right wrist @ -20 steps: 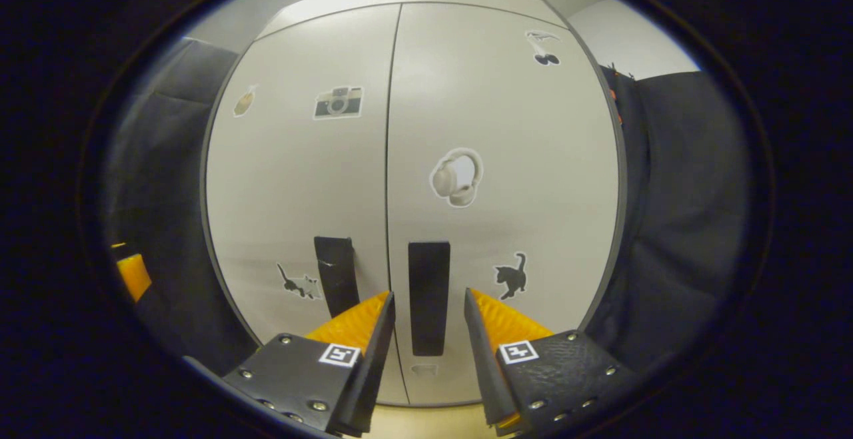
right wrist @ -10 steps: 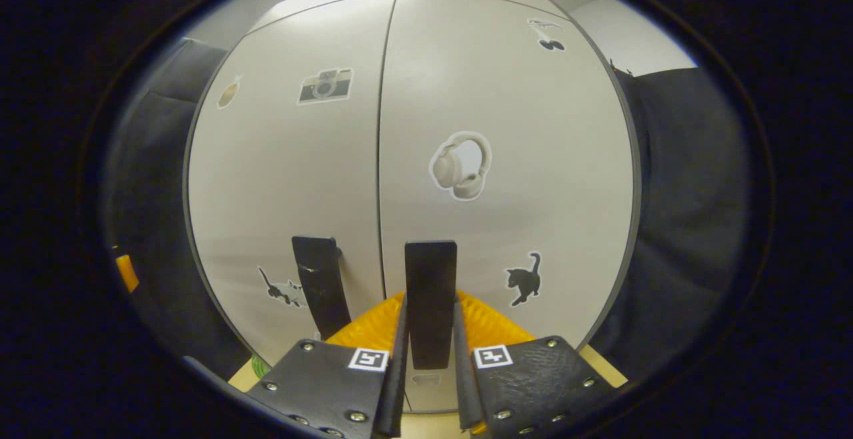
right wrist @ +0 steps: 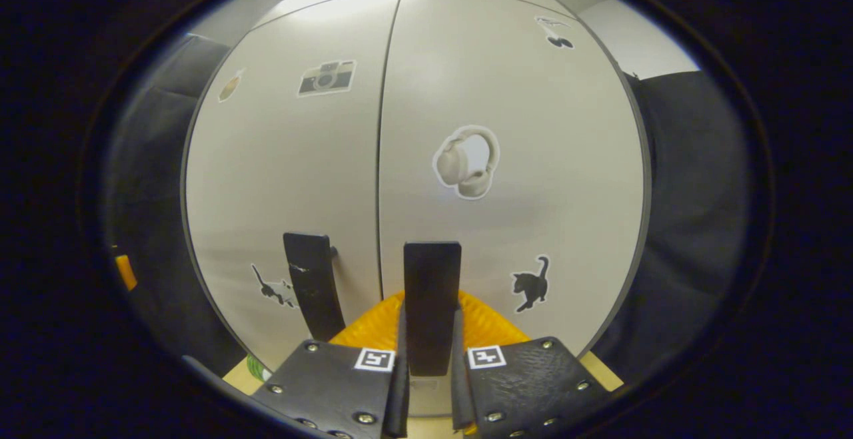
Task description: Open the right door of the double-door shoe cabinet with the right hand, and open the left door with the left hand.
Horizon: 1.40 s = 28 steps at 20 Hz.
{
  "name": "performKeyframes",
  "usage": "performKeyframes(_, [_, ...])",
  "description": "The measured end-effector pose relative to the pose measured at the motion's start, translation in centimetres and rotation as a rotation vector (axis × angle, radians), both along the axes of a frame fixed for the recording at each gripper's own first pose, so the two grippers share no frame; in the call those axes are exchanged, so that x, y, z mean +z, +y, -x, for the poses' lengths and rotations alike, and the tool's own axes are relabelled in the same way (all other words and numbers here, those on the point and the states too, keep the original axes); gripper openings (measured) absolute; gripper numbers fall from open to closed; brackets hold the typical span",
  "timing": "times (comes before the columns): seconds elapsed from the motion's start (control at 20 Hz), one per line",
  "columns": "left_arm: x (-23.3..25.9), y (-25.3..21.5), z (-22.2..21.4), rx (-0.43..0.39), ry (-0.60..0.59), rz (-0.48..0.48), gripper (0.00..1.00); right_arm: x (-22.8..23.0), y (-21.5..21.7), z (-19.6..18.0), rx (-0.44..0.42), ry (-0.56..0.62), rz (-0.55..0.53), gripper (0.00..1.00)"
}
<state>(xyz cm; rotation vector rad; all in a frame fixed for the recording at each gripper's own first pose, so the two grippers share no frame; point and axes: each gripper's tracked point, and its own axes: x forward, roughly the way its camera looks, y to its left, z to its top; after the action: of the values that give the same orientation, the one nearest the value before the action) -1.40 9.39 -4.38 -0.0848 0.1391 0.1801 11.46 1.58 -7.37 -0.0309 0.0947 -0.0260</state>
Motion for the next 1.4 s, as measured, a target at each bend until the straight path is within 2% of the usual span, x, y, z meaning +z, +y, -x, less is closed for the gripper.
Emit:
performKeyframes(0.95, [-0.9, -2.6, 2.3, -0.028, 0.022, 0.023, 0.96, 0.1, -1.5, 6.2, 0.198, 0.003, -0.064, 0.25])
performKeyframes(1.1, [-1.0, -2.4, 2.6, -0.023, 0.029, 0.032, 0.96, 0.0, -1.7, 6.2, 0.184, -0.015, -0.068, 0.25])
performKeyframes(1.15, [-1.1, -2.3, 2.8, -0.020, 0.031, 0.032, 0.96, 0.2, -1.6, 6.1, 0.176, -0.025, -0.083, 0.12])
performKeyframes(1.4, [-1.4, -1.6, 2.9, -0.008, 0.043, 0.029, 0.96, 0.3, -2.1, 6.5, 0.115, -0.035, -0.084, 0.11])
